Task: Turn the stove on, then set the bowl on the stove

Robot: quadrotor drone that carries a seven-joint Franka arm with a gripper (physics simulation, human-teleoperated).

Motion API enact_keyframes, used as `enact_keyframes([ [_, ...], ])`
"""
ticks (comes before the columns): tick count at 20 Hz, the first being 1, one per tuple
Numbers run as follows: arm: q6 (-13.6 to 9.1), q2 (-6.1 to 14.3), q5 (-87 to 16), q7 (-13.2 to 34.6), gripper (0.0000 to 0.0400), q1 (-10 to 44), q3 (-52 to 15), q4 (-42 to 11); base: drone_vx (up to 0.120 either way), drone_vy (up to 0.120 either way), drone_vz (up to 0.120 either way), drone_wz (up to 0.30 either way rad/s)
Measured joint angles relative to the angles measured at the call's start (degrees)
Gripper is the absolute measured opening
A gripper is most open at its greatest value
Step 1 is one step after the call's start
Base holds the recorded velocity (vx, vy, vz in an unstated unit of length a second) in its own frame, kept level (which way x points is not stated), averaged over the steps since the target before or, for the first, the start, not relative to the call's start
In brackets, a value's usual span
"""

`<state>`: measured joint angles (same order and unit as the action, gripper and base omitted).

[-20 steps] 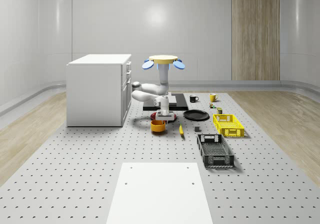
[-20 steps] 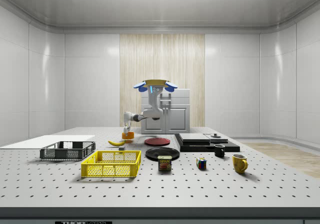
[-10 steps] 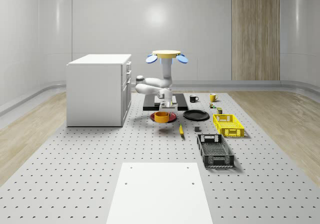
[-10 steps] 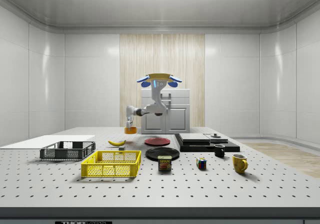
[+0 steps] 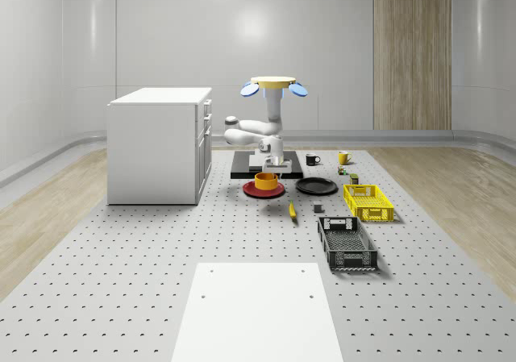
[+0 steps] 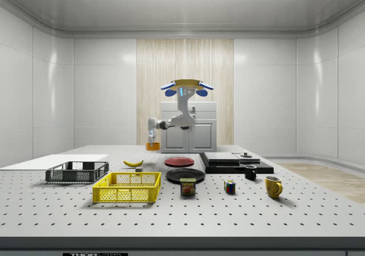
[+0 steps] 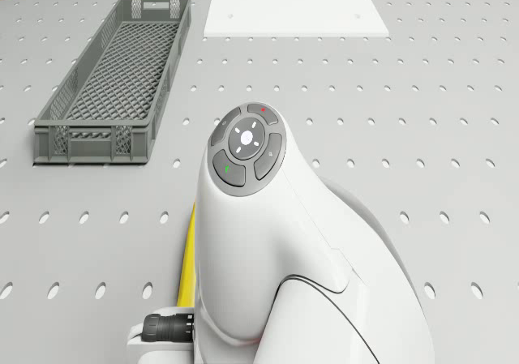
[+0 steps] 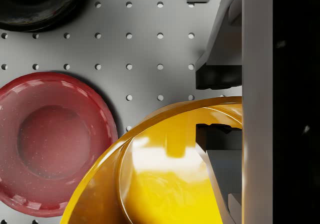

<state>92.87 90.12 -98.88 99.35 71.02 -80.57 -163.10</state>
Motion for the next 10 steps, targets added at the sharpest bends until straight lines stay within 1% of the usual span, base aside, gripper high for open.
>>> enact_keyframes([
  [2,0.04,0.04,0.03,0.01,0.01,0.01,-0.01,0.0,-0.12,0.0,0.0,0.0],
  [3,0.06,0.07,0.04,0.01,0.01,0.01,-0.02,0.0,-0.12,0.04,0.0,0.0],
  [5,0.1,0.11,0.06,0.01,0.01,0.02,-0.03,0.0,-0.12,0.1,0.0,0.0],
  [10,0.19,0.21,0.1,0.03,0.01,0.03,-0.04,0.0,-0.12,0.0,0.0,0.0],
])
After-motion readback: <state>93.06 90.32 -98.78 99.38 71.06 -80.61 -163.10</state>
